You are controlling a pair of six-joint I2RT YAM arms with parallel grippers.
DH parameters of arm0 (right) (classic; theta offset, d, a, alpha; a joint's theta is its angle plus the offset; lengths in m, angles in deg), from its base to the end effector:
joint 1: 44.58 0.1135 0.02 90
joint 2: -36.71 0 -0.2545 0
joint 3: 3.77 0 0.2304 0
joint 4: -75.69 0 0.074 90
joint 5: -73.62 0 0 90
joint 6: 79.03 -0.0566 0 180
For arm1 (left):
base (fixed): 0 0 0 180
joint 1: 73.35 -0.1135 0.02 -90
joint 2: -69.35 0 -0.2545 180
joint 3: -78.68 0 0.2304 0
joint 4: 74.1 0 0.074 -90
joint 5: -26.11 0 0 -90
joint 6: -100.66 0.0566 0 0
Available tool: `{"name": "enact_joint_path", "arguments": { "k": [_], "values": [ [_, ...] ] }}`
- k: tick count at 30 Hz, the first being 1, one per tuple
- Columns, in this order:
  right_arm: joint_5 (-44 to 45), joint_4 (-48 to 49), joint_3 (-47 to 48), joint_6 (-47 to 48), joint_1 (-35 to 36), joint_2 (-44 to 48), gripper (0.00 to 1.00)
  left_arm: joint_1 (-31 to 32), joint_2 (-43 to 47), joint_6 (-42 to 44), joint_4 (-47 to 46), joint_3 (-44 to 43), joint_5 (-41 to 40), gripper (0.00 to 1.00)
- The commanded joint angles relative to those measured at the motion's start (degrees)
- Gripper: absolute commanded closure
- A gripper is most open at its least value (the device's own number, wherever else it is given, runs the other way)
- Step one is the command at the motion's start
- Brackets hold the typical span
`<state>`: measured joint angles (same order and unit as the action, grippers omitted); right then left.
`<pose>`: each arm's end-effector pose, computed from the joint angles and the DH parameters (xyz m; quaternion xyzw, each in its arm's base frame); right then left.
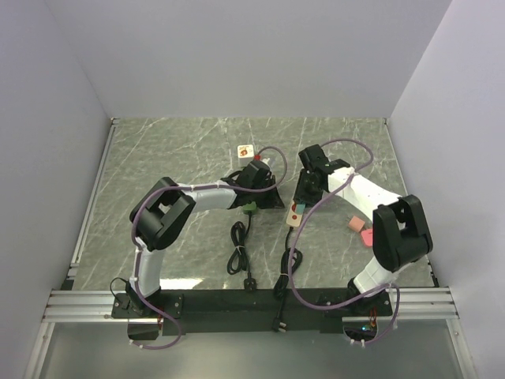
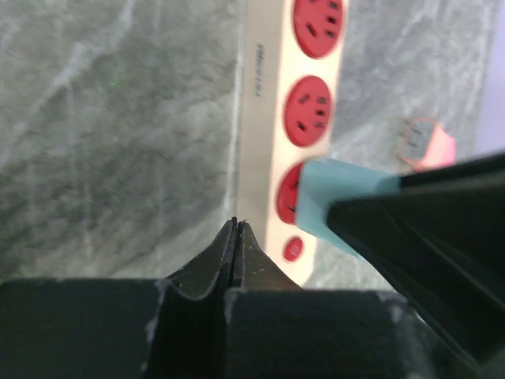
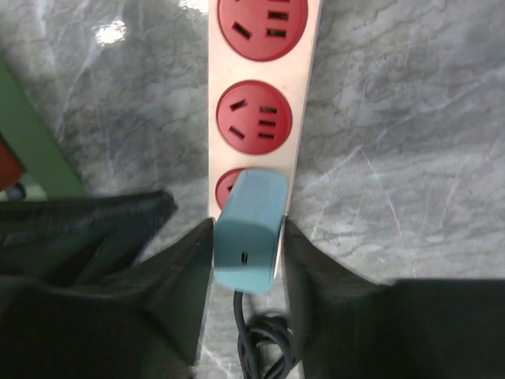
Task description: Pull the plug off the socket
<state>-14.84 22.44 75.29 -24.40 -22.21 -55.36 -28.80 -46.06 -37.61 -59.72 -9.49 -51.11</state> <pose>0.2838 0.1151 0.1964 0.1135 0.9719 0.0878 0.1865 0.2981 -0.3110 0.1521 0.0162 0.9075 -0.3649 0.2072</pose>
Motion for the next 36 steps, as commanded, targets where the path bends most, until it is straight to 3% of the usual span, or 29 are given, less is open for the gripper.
{"name": "enact_joint_path", "arguments": {
  "k": [1, 2, 6, 16, 30, 36],
  "values": [
    [1.1, 3.3, 1.0, -1.4, 0.4, -1.5, 0.58, 0.0, 4.1, -2.5, -5.8, 1.4, 4.1, 1.00],
    [0.7, 3.7, 1.0, -1.4, 0.5, -1.7, 0.70, 0.0, 3.8, -2.9, -6.3, 1.4, 4.9, 1.00],
    [-0.3, 3.6, 1.1, -0.9, 0.5, -2.3, 0.99, 0.5, 3.2, -4.1, -8.9, 2.1, 7.5, 1.00],
    [-1.9, 3.0, 1.7, 1.3, 0.5, -2.8, 1.00, 2.2, -0.4, -4.5, -12.7, 0.9, 11.9, 1.00],
    [-4.3, 1.4, 4.0, -0.1, 0.5, -0.4, 1.00, 4.0, -10.4, -0.6, 1.1, -5.7, 3.0, 1.00],
    [0.0, -1.2, 5.1, -0.8, 0.1, 5.2, 1.00, 3.8, -12.6, 0.8, 4.1, -5.2, 1.9, 1.00]
  ]
}}
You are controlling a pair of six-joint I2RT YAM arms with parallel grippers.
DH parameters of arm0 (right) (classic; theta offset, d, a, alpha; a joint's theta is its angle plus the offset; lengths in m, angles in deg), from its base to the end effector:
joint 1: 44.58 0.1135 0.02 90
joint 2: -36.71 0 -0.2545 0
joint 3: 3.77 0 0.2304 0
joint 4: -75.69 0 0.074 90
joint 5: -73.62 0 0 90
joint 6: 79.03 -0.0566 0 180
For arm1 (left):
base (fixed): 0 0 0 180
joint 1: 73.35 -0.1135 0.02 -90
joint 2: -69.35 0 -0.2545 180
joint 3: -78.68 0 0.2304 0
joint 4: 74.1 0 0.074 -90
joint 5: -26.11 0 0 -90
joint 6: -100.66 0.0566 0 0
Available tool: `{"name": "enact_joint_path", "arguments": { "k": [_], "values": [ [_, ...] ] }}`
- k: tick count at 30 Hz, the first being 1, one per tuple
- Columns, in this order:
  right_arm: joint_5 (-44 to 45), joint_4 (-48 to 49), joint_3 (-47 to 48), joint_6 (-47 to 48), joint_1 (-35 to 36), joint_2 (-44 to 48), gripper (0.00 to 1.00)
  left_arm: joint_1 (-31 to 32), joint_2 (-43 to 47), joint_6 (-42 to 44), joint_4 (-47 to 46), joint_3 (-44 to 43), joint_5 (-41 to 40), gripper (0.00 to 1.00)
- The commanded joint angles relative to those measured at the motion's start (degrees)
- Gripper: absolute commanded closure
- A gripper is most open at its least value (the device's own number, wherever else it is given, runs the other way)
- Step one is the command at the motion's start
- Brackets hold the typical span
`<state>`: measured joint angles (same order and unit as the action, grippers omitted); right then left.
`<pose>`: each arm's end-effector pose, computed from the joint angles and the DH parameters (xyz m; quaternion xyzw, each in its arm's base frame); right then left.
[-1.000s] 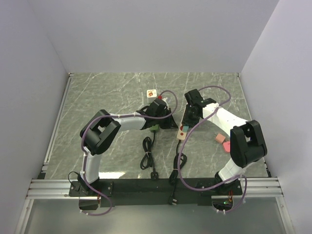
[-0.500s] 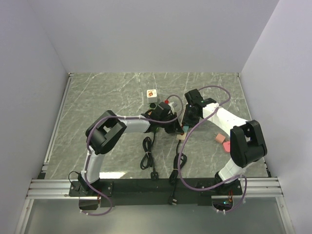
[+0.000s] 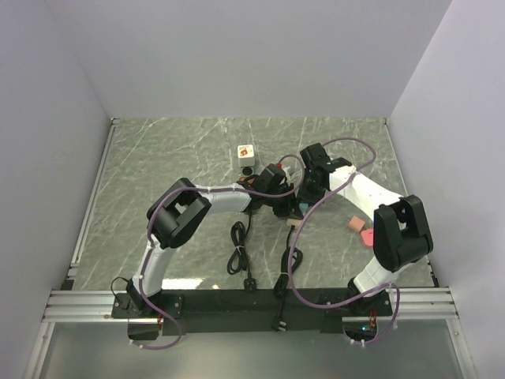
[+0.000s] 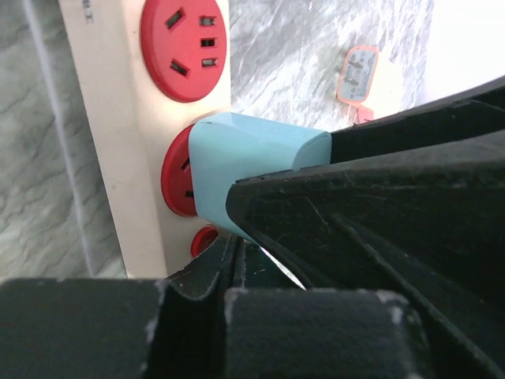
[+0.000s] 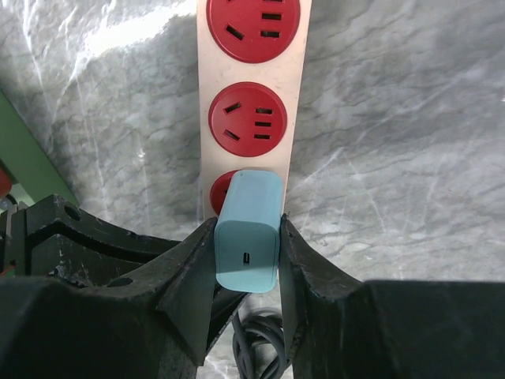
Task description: Pull the plug off the socket
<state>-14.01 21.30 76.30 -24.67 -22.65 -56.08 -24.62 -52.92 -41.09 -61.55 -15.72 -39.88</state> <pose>0.2865 0.1128 0.1967 0.1210 0.9724 0.0778 0.1836 0.2830 -0.3574 0.1395 0.0638 0.8900 -0.4360 0.1171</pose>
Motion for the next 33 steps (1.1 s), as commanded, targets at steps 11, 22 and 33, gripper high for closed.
{"name": "enact_joint_path", "arguments": {
  "k": [11, 22, 33],
  "values": [
    [-1.8, -1.3, 4.3, -1.3, 0.0, 7.5, 1.00, -2.7, -7.7, 4.1, 3.7, 3.8, -7.0, 1.00],
    [-1.1, 2.6, 1.4, -3.3, -0.6, 10.0, 1.00, -3.6, -9.0, 4.2, 3.5, 3.4, -5.6, 1.00],
    [2.0, 6.0, -3.3, -2.6, -0.7, 12.8, 1.00, -4.5, -10.0, 4.1, 3.3, 1.9, -4.7, 1.00]
  ]
}}
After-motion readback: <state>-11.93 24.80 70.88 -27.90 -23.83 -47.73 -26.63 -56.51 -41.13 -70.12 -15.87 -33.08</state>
